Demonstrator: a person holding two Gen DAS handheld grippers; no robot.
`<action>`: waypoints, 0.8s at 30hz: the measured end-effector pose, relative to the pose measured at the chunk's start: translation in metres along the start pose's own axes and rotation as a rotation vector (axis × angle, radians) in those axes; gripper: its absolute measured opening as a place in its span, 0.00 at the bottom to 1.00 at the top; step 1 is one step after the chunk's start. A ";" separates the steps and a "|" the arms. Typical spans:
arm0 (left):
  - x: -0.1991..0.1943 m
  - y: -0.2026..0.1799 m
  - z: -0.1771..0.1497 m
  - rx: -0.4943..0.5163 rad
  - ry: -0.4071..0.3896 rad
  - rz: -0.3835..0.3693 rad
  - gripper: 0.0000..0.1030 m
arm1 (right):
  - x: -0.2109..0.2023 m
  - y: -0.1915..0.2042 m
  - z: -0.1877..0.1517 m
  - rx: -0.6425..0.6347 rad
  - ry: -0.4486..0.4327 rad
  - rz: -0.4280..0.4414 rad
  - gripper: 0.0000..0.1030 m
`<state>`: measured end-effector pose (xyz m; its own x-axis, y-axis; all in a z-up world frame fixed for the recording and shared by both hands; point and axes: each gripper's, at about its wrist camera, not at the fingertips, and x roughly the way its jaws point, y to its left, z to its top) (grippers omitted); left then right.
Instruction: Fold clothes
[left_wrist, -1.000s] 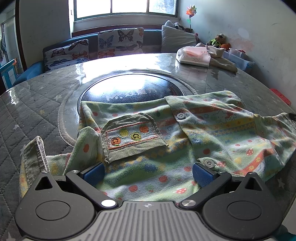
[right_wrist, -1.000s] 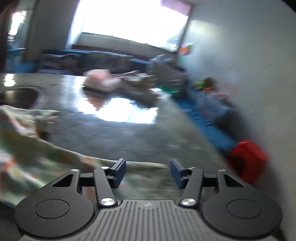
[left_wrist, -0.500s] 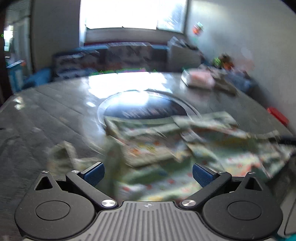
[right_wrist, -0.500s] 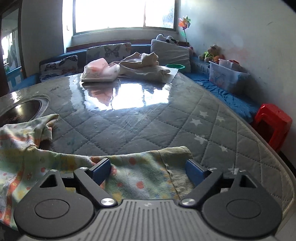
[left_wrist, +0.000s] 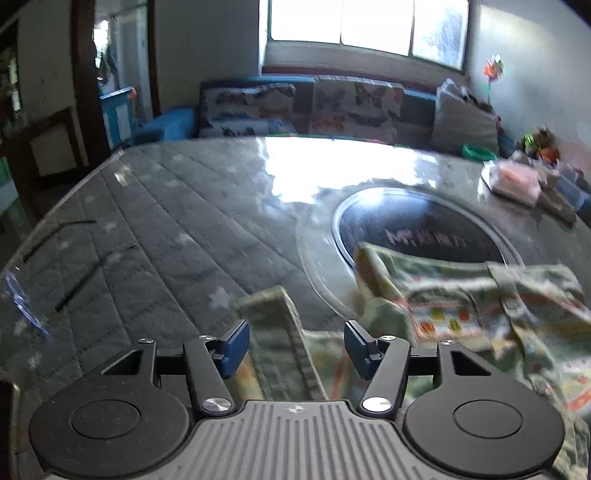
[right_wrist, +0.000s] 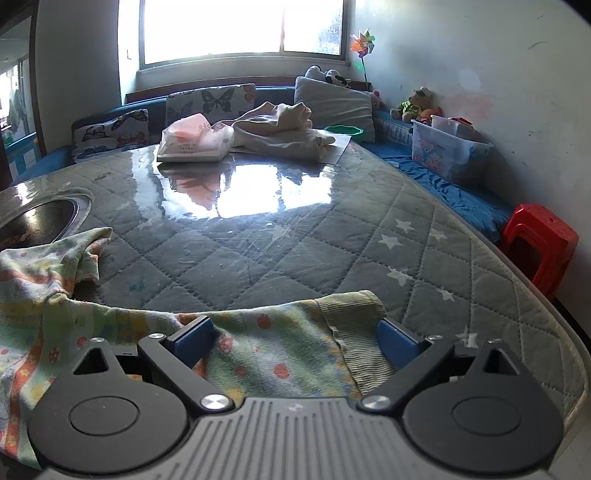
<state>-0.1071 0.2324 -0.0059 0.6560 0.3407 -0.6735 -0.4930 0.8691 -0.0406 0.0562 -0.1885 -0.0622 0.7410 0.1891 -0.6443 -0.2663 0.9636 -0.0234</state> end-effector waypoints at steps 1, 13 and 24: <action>0.001 0.004 0.002 -0.016 0.003 0.004 0.51 | 0.000 0.000 0.000 -0.001 0.000 0.000 0.95; 0.020 -0.001 -0.016 0.052 0.066 0.029 0.48 | 0.002 0.001 0.000 -0.003 0.001 -0.002 0.98; -0.005 0.051 -0.015 -0.042 0.004 0.114 0.11 | 0.002 0.002 0.001 -0.007 0.003 -0.005 1.00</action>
<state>-0.1439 0.2695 -0.0158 0.5922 0.4345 -0.6786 -0.5873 0.8093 0.0057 0.0578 -0.1862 -0.0630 0.7406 0.1833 -0.6465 -0.2663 0.9633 -0.0320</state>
